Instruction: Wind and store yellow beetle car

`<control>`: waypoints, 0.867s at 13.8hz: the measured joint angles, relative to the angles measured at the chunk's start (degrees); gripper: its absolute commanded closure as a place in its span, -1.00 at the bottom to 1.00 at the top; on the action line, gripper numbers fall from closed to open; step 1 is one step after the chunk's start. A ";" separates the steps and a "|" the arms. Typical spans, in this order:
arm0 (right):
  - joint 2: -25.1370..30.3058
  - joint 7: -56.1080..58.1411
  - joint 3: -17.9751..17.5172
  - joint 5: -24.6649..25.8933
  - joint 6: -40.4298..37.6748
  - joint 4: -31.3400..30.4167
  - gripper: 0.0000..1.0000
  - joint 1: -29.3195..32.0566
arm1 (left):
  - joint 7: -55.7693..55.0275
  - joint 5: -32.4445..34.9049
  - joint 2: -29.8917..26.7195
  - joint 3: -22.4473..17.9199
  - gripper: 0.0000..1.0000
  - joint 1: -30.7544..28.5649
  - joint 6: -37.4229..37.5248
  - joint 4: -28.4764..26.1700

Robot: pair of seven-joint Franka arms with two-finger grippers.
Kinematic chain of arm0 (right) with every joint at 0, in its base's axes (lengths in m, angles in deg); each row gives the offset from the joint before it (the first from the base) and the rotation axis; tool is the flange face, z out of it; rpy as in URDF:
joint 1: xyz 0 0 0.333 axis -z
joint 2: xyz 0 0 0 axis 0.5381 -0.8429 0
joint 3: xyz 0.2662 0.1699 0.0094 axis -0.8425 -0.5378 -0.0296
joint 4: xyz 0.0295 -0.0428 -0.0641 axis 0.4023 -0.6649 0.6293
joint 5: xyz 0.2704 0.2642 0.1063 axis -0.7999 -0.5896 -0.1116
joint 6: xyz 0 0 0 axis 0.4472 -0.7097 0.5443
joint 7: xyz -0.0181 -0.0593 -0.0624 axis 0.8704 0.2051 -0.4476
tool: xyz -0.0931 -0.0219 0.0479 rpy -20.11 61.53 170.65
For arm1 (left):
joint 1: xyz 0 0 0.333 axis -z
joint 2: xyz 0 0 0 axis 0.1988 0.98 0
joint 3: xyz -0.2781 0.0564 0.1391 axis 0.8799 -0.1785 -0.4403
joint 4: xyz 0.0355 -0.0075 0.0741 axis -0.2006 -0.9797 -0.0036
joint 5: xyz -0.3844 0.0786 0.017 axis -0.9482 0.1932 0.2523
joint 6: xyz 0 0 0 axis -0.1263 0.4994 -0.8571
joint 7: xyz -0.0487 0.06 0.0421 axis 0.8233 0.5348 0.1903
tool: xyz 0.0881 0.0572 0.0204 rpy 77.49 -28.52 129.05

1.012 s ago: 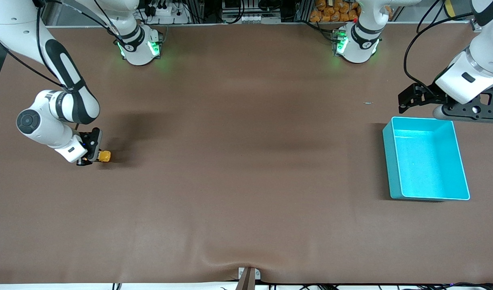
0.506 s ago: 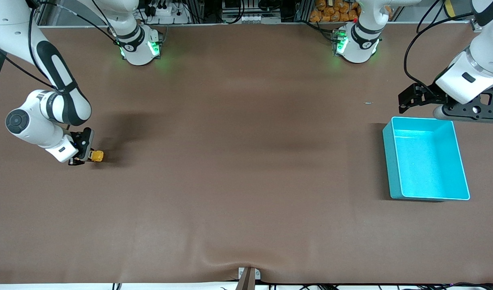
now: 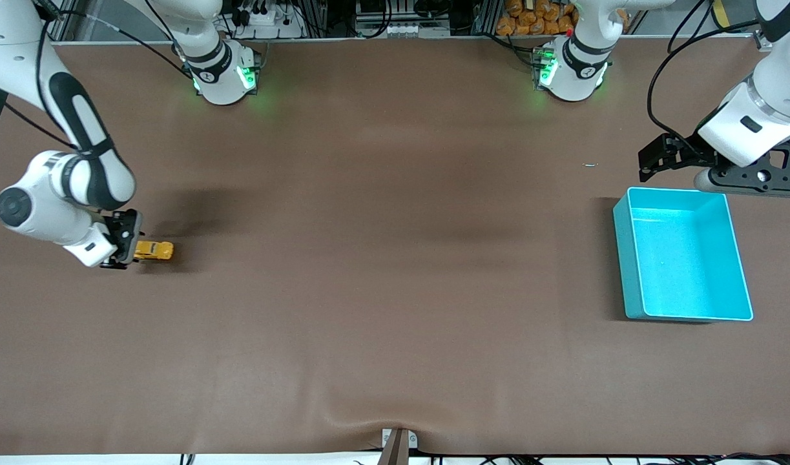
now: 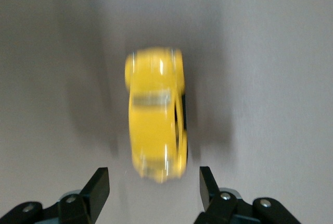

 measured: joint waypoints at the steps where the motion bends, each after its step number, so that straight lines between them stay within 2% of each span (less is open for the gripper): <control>1: 0.00 0.01 0.02 0.00 -3.17 2.35 -0.71 0.80 | 0.00 0.00 0.00 0.00 -1.00 0.00 0.00 0.00; 4: -0.01 0.08 0.01 -0.01 -8.50 6.25 -0.71 2.84 | 0.00 0.00 0.00 -0.01 -1.00 -0.01 0.00 0.00; 12: -0.49 0.07 0.01 -0.17 -8.93 6.46 -0.70 3.81 | 0.00 0.00 0.00 -0.02 -1.00 -0.02 0.00 0.00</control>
